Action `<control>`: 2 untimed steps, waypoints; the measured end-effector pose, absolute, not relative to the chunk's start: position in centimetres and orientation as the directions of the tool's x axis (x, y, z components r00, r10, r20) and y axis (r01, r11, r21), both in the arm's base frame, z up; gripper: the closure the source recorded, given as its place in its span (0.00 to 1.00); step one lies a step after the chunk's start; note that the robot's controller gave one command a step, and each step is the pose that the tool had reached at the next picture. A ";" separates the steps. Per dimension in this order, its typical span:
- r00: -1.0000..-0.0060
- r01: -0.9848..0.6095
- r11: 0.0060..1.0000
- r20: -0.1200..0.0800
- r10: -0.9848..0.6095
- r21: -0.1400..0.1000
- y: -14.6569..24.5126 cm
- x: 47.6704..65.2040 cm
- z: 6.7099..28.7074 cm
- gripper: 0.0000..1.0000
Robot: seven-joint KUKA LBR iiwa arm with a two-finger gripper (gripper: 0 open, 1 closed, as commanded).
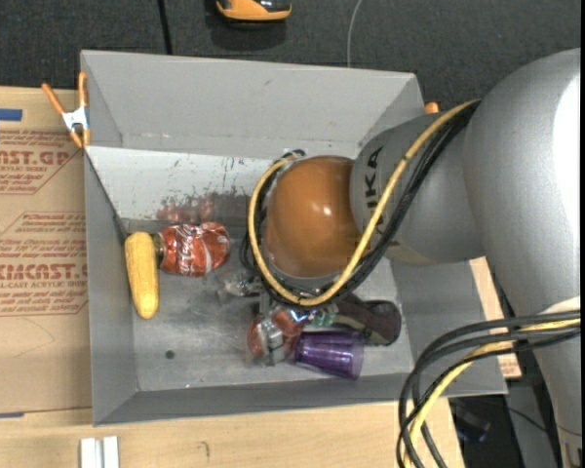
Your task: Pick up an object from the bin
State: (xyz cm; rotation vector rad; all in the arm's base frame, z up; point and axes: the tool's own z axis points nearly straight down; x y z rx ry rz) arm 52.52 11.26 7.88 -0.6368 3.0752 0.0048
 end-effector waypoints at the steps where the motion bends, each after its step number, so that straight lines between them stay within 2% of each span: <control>1: -0.893 -0.450 0.893 -0.001 -0.450 0.000 8.3 51.6 7.7 0.00; 2: -0.970 -0.245 0.970 0.000 -0.245 0.002 7.0 51.1 7.3 0.00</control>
Offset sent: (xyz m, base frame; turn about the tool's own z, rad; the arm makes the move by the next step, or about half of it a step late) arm -0.0164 -0.0536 -0.0088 0.2247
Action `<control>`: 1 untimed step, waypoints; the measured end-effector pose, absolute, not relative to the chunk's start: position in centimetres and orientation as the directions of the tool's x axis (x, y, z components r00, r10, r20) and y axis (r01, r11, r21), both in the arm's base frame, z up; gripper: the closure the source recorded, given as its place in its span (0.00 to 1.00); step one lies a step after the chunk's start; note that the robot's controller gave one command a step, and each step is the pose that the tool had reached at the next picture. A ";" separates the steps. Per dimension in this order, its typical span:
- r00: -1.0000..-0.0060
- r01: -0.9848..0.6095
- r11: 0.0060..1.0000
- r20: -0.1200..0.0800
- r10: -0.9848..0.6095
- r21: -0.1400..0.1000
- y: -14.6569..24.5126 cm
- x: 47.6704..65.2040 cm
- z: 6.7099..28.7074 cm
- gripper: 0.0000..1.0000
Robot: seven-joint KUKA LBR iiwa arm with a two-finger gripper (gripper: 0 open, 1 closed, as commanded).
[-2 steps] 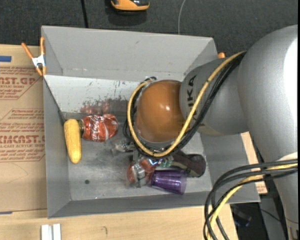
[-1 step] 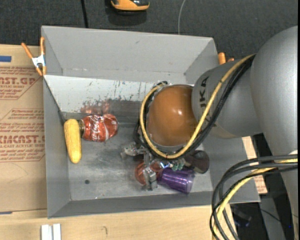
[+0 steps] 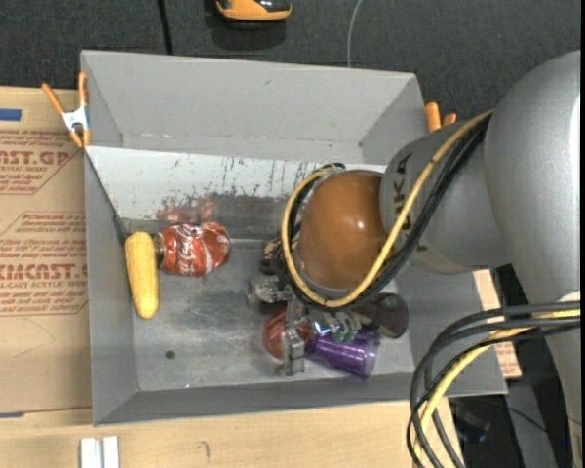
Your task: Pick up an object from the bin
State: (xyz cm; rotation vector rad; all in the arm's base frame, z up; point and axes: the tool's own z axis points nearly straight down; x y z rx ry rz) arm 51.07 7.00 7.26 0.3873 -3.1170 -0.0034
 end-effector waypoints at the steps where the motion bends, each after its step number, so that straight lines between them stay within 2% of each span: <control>1: -0.972 -0.237 0.972 0.002 -0.237 0.003 3.4 52.0 9.6 0.00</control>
Offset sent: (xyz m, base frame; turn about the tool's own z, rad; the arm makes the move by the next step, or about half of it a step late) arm 0.0708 -0.0735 -0.0026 0.2349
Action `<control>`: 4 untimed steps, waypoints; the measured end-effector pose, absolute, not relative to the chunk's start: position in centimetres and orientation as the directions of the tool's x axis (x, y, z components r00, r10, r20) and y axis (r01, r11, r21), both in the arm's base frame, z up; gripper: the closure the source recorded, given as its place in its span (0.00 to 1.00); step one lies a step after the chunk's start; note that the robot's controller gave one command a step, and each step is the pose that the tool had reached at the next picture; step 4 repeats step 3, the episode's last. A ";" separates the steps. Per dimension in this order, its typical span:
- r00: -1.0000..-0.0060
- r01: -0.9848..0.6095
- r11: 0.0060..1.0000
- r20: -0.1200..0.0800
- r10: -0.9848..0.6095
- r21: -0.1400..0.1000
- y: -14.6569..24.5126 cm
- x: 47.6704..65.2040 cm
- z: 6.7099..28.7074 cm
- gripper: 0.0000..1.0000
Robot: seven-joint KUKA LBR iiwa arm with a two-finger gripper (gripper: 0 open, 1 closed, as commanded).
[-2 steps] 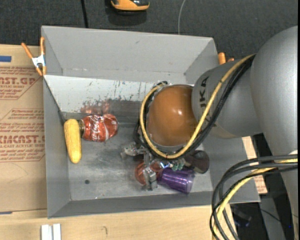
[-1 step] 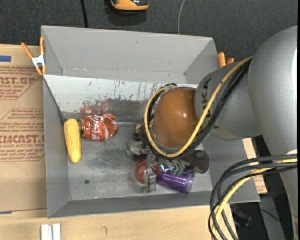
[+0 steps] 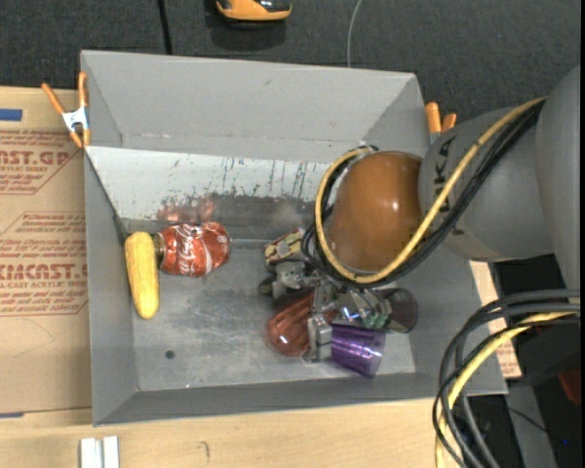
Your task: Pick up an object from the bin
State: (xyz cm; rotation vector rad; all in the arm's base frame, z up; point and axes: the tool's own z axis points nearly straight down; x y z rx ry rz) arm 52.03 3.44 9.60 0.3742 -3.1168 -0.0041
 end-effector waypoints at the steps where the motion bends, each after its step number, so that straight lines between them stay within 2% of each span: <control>1: -1.000 -0.015 1.000 0.001 -0.015 0.005 0.0 58.2 7.2 1.00; 2: -1.000 -0.015 1.000 0.001 -0.015 0.005 0.0 58.2 7.2 1.00; 3: -1.000 -0.004 1.000 -0.006 -0.004 0.001 1.0 56.1 22.8 1.00; 4: -1.000 -0.004 1.000 -0.006 -0.004 0.001 1.0 56.1 22.8 1.00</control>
Offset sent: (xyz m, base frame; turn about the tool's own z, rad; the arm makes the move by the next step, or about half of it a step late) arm 0.0000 0.0000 0.0000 0.0000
